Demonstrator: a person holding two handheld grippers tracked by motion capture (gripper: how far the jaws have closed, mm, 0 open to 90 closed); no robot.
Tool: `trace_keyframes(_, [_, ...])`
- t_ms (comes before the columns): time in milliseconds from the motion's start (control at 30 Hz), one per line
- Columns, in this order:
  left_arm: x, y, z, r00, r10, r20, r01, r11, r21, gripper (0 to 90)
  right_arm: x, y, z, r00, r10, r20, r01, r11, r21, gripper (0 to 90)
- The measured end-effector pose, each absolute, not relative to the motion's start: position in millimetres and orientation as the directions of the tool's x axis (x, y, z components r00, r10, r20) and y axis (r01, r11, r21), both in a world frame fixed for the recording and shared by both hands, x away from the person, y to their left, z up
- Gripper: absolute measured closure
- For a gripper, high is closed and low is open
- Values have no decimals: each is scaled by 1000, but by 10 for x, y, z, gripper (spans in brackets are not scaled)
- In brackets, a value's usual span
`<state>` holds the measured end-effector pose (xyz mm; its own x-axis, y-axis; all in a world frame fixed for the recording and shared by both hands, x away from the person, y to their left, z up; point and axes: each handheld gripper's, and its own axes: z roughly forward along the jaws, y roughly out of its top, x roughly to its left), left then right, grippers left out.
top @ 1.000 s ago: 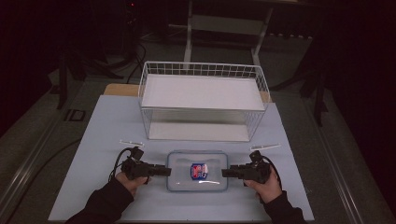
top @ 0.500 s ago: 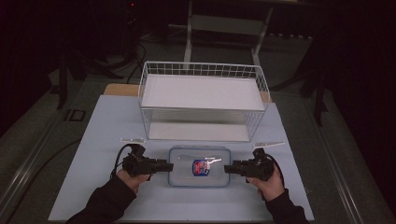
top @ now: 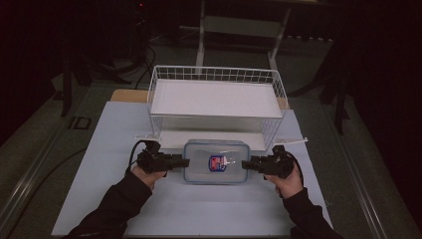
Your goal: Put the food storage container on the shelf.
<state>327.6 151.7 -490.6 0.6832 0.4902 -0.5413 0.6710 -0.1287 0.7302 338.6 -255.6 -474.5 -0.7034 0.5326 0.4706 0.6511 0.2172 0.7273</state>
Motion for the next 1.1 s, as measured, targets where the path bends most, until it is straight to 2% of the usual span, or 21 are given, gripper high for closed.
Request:
trace_keyframes(300, [3495,1483,-4972,674,509,-535,671,-120,732,572,3641,-2566,-4806,-703,544,458,643,213,736,510])
trace_keyframes(500, [3642,1434,-5059,682,523,-511,638,-83,765,567,3803,-2592,-4858,-706,557,438,623,193,758,509])
trace_keyframes(633, [3713,1384,-5121,691,545,-475,600,-65,797,558,3860,-2597,-4874,-709,573,411,602,188,776,506])
trace_keyframes(933, [3834,1353,-5148,672,578,-464,596,-49,802,548,3972,-2545,-4927,-702,612,364,570,177,802,489])
trace_keyframes(1100, [3849,1326,-5127,662,588,-464,600,-45,799,549,4021,-2569,-4967,-687,615,387,584,150,798,484])
